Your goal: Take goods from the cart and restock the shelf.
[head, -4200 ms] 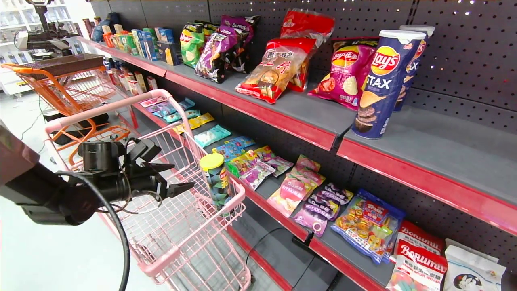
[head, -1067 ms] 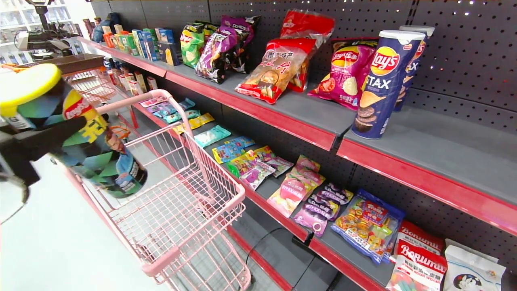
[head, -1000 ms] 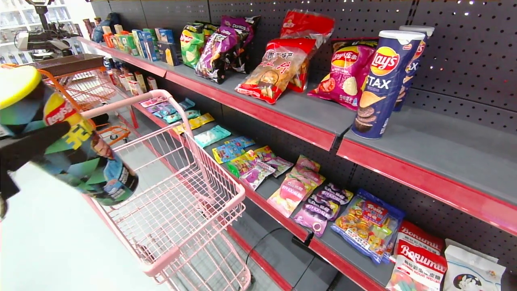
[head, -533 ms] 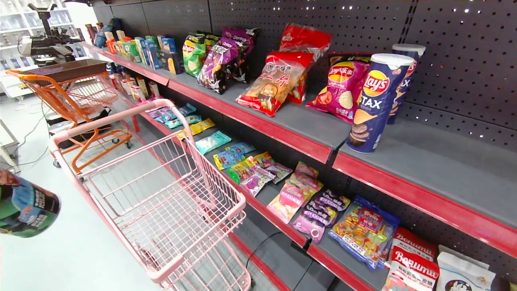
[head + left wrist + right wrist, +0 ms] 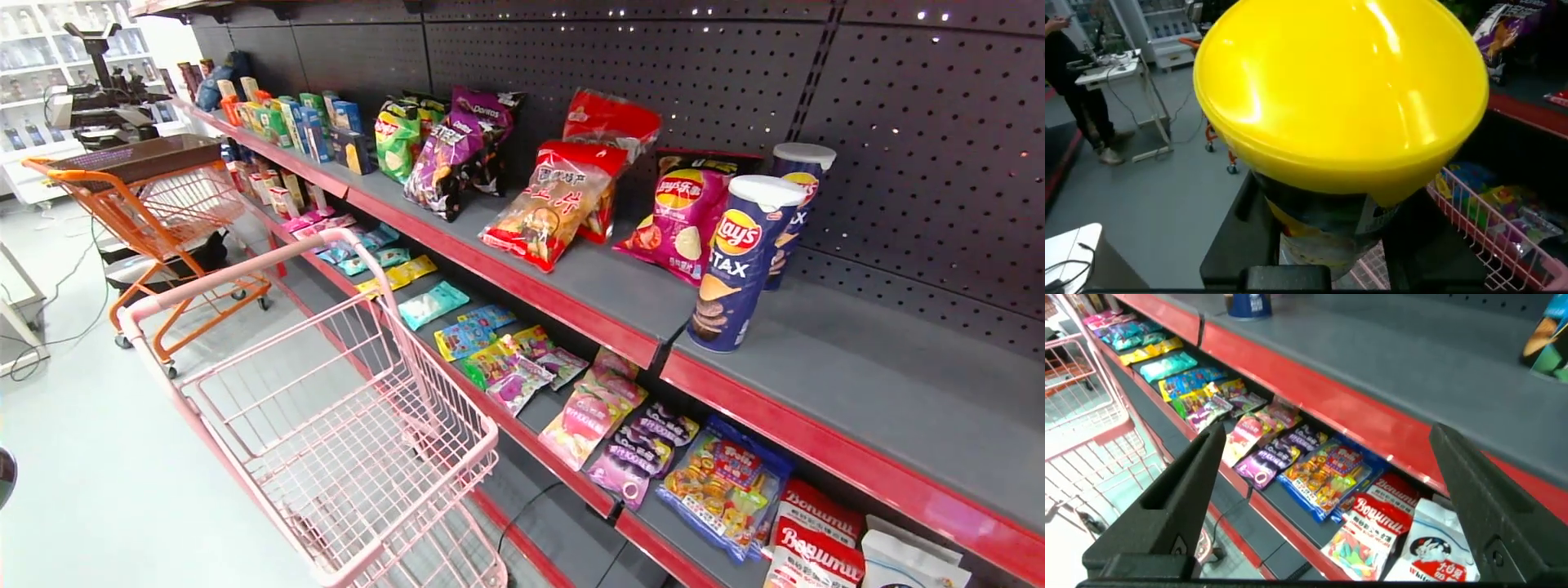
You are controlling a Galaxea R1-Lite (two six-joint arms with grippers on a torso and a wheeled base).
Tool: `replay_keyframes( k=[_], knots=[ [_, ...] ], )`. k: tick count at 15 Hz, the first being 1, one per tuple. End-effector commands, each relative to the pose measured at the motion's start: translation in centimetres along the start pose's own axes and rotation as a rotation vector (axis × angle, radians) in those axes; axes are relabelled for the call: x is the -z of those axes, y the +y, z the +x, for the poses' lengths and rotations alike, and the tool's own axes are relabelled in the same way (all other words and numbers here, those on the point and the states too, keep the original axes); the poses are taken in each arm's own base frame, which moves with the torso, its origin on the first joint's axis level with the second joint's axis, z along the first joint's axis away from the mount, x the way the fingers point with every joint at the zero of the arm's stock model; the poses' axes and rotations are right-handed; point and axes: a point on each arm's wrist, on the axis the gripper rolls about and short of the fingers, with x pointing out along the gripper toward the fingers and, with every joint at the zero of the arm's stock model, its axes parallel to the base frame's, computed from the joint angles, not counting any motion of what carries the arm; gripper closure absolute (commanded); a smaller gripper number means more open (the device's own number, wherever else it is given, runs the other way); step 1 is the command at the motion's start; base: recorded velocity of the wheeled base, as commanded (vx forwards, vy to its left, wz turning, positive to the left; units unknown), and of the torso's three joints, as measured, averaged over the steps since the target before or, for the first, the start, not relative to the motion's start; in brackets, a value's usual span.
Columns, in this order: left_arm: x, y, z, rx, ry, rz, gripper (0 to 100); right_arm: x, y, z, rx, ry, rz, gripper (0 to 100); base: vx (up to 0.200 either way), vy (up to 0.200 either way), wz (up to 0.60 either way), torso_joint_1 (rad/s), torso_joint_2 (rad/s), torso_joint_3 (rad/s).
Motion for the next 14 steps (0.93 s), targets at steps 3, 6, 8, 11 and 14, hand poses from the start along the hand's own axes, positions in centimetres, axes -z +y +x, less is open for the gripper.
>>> replay_keyframes(
  k=[3,6,8,11,14],
  knots=[
    [-0.1,0.1,-0.3,0.016,-0.015,-0.001,100,0.0,0.0,0.0,-0.001,-0.001,-0.001,0,0.0,0.0,0.0,0.17,-0.39,-0.224],
    [0.2,0.3,-1.0,0.077,-0.033,0.046,100,0.0,0.0,0.0,-0.001,-0.001,0.001,0,0.0,0.0,0.0,0.034,-0.09,-0.042],
    [0.6,0.7,-2.2,0.144,-0.016,0.066,100,0.0,0.0,0.0,-0.001,-0.001,0.001,0,0.0,0.0,-0.6,0.005,-0.01,-0.002],
    [1.1,1.3,-3.6,0.162,0.021,0.083,100,0.0,0.0,0.0,-0.001,-0.001,0.001,0,0.0,0.0,-0.6,0.004,0.0,0.004],
    [0.7,1.4,-3.7,0.178,0.014,0.079,100,0.0,0.0,0.0,-0.001,-0.001,0.001,0,0.0,0.0,-0.6,0.01,0.0,0.002]
  ],
)
